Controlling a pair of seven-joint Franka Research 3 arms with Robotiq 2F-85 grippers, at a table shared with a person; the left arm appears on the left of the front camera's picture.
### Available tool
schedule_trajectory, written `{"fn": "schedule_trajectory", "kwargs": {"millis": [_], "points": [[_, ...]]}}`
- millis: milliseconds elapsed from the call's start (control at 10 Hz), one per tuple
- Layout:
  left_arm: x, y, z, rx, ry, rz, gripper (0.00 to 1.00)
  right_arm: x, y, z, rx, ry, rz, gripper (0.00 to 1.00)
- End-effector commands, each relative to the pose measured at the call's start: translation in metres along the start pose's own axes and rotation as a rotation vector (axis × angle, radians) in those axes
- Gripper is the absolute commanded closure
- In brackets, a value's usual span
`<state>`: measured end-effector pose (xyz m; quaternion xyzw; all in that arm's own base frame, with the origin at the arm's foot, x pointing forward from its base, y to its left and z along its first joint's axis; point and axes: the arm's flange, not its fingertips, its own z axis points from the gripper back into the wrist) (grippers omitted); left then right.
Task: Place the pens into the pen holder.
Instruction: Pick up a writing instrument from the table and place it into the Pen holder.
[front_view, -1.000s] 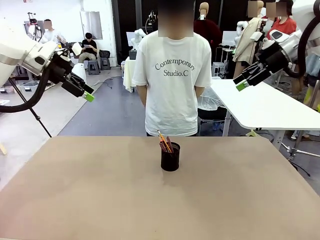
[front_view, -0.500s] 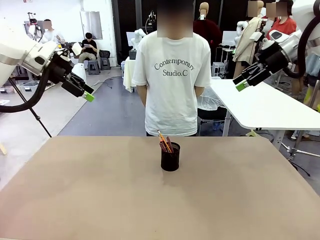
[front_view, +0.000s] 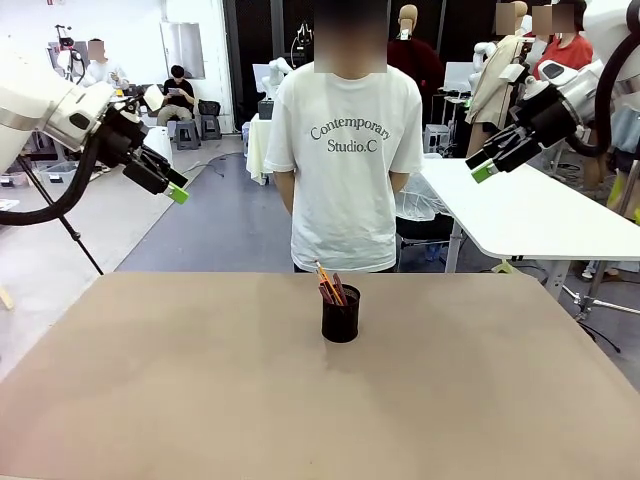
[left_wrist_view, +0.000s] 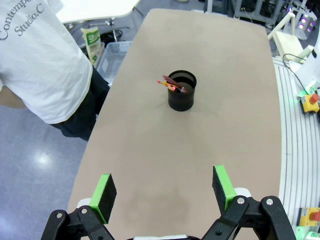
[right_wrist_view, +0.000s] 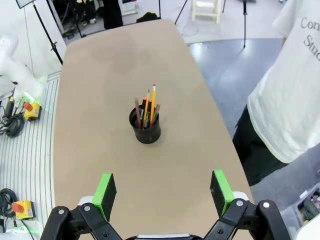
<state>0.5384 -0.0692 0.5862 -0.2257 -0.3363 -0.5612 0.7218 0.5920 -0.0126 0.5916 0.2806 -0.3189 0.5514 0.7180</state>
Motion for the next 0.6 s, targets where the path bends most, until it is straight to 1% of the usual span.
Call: {"fn": "schedule_trajectory", "kwargs": {"millis": [0, 500], "points": [[-0.0014, 0.0014, 0.0013, 0.003, 0.002, -0.011, 0.0, 0.0011, 0.0014, 0.0002, 0.002, 0.001, 0.001, 0.0], [-0.0014, 0.0014, 0.0013, 0.003, 0.002, -0.011, 0.0, 0.0011, 0.0014, 0.0002, 0.002, 0.001, 0.001, 0.0]]}}
